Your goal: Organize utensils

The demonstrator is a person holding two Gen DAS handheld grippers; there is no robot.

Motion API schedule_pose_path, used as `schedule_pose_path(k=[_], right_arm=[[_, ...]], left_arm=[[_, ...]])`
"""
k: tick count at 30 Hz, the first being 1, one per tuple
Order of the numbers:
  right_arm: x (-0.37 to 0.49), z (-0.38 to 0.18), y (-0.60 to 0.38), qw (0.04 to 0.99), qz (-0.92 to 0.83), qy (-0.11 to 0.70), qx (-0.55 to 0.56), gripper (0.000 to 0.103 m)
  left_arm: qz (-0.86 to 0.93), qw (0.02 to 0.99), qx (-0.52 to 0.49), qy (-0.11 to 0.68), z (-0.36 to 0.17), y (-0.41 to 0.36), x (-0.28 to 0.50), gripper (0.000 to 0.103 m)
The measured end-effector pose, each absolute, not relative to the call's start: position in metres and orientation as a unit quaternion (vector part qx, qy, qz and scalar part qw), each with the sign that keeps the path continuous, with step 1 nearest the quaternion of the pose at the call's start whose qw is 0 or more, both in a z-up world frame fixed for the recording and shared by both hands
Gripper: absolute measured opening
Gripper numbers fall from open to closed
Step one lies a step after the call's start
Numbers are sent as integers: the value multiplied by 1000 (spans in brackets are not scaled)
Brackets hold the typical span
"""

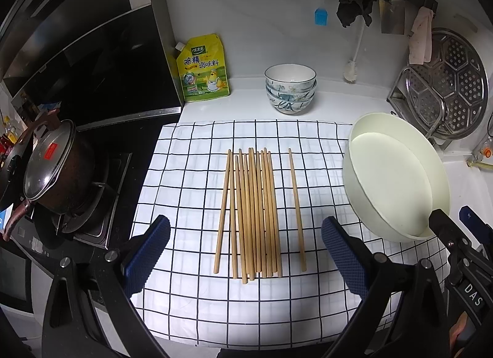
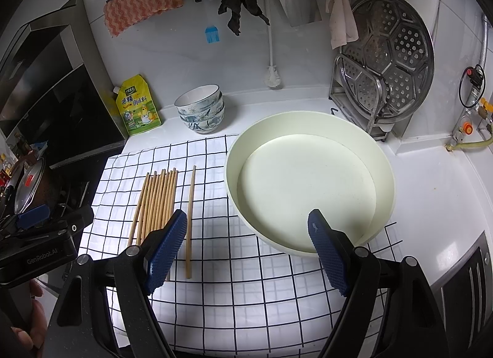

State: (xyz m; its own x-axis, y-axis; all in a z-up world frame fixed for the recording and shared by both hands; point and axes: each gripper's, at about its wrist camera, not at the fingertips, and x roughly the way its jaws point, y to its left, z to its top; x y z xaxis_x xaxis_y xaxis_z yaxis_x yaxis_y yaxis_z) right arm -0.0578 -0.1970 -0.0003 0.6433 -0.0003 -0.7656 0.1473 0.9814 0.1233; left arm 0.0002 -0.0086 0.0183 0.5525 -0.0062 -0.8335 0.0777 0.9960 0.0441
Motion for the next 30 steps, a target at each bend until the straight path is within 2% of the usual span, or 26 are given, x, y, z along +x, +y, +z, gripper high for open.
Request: schedule_pose_path(k=[30], right_arm=[[-61,-1,-194,903,-41,418,86,77]], left_arm=[[-23,881,35,471,14,-1,-5,97]])
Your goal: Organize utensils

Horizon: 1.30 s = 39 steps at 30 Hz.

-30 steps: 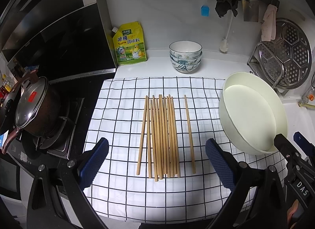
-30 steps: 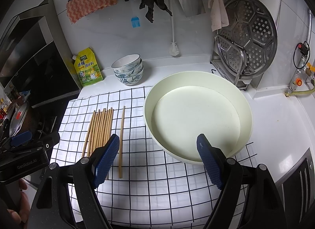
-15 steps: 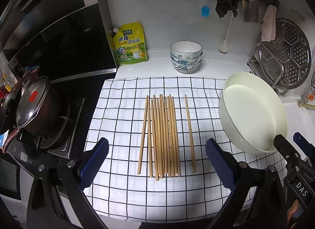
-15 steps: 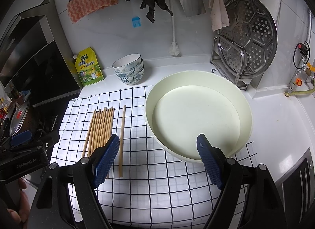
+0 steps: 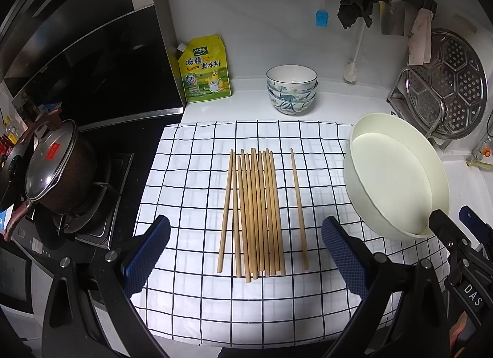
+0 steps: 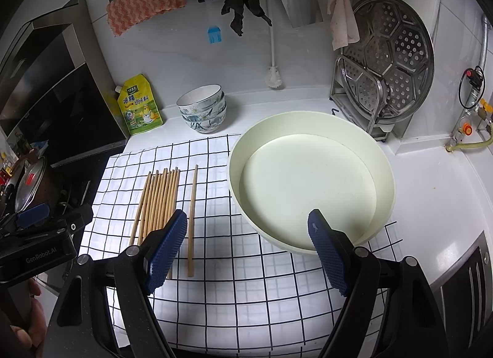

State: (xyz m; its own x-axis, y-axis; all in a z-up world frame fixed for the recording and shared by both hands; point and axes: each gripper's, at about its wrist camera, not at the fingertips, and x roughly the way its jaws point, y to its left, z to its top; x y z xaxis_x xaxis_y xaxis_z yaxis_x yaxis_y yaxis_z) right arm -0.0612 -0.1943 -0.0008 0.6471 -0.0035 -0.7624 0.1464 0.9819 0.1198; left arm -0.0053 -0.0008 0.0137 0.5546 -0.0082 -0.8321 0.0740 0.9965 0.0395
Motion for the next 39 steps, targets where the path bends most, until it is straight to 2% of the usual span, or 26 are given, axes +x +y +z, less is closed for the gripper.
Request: schedule_pose_path(k=[8,14,28,39], right_arm=[[-55,-4,-187,903,-36,420,84,77],[-46,-20,-168,900,-3,429,73,77],[0,-113,-113,868,28,492,66,77],[22,-161,-111,868,-15,493,64,77]], left_arm=[[-28,876,21,480,8,18,-1,97],[-7,874,4,485,-15,56,9,97],[-27,863,-1,505,-102,100,55,97],[-36,855,10,517,-149,108,78,97]])
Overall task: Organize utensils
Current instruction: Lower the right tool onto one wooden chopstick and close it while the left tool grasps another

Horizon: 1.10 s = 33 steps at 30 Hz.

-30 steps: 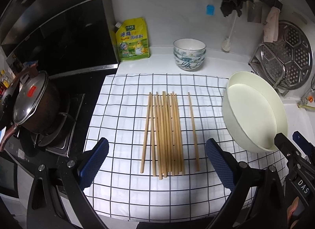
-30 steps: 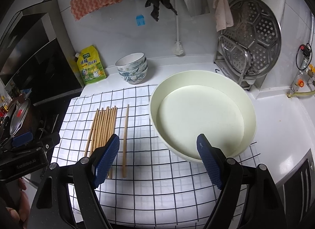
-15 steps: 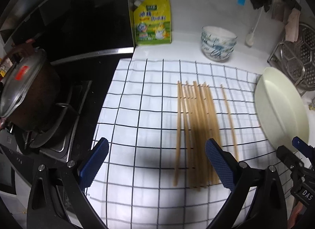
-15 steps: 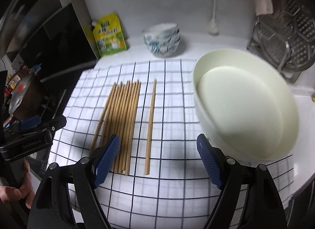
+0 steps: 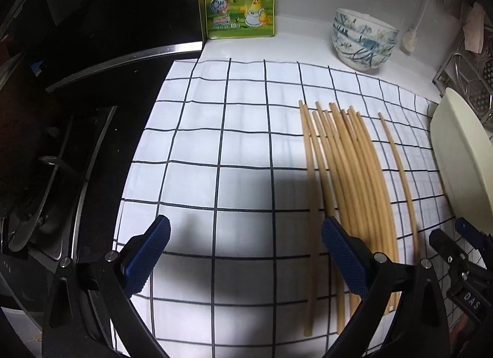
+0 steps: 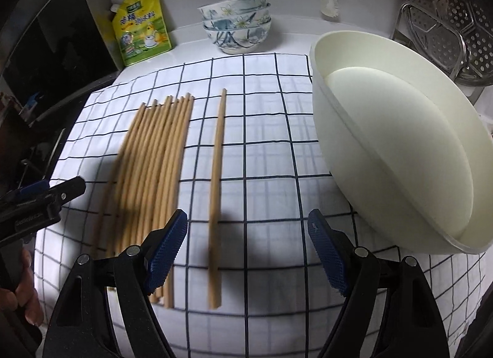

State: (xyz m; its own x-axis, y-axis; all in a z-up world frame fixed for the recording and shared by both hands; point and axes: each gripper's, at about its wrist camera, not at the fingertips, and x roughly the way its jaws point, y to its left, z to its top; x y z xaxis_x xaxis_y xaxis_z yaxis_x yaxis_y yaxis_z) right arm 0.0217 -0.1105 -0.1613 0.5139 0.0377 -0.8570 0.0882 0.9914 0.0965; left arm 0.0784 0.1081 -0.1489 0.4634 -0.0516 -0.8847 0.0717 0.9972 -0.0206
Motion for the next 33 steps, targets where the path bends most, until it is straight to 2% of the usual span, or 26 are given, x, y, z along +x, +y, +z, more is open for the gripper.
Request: schedule_pose_path(k=[21,29,31,33], right_arm=[[37,-186,-102,866,-28,498,35,76],[41,-185,-95,873,-21,487,20,59],[42,-185,-91,875,-15,484,12,50],[42,-184,-89,876,-9,482,10,44]], left_arm=[[-53,851,39,520,-176,95,83,97],[-48,852,31,520,-179,93,86,94],[-51,854,35,516,-177,91,86,87],[-58,856,39,512,-175,87,85,72]])
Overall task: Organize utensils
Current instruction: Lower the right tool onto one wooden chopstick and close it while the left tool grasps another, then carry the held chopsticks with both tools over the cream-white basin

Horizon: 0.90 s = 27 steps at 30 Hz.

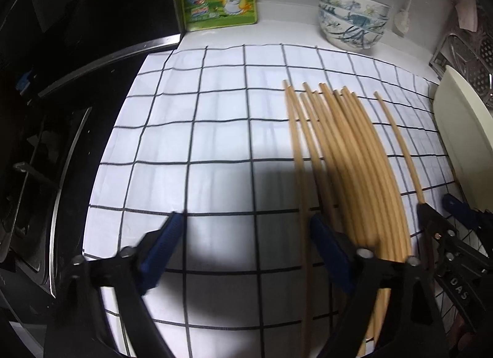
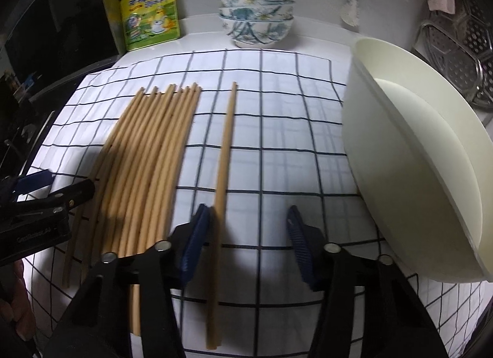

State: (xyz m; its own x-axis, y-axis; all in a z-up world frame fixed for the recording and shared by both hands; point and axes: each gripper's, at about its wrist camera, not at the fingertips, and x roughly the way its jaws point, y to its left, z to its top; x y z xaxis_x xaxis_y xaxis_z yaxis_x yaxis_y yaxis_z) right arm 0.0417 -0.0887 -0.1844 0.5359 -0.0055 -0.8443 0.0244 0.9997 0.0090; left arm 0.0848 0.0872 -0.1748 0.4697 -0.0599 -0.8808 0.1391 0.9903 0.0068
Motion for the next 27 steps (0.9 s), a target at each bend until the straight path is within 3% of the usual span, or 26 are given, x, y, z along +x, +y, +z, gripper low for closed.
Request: schedule_pose_path(k=[2,5,6,8,16,27], right_arm=[[42,-184,-85,877,-1,481,5,35],[43,-182,-77,875,12,485,-6,10],[43,-182,-76,874,11,486,-10,7],[44,-182,-75,872,12,489,-10,6],[42,-168,-81,870,18,492,27,6],[19,-103,-95,889,35,450,77,6]], left_arm=[[-65,856,41,511,-172,83,84,58],[-71,856,38,511,-169,80,85,29],[-72,855,35,513,-169,81,86,19],[-79,851,25,518,-168,84,88,8],[-96,845,16,526,-161,89,84,7],[-146,860,31,488,-90,59,65,7]])
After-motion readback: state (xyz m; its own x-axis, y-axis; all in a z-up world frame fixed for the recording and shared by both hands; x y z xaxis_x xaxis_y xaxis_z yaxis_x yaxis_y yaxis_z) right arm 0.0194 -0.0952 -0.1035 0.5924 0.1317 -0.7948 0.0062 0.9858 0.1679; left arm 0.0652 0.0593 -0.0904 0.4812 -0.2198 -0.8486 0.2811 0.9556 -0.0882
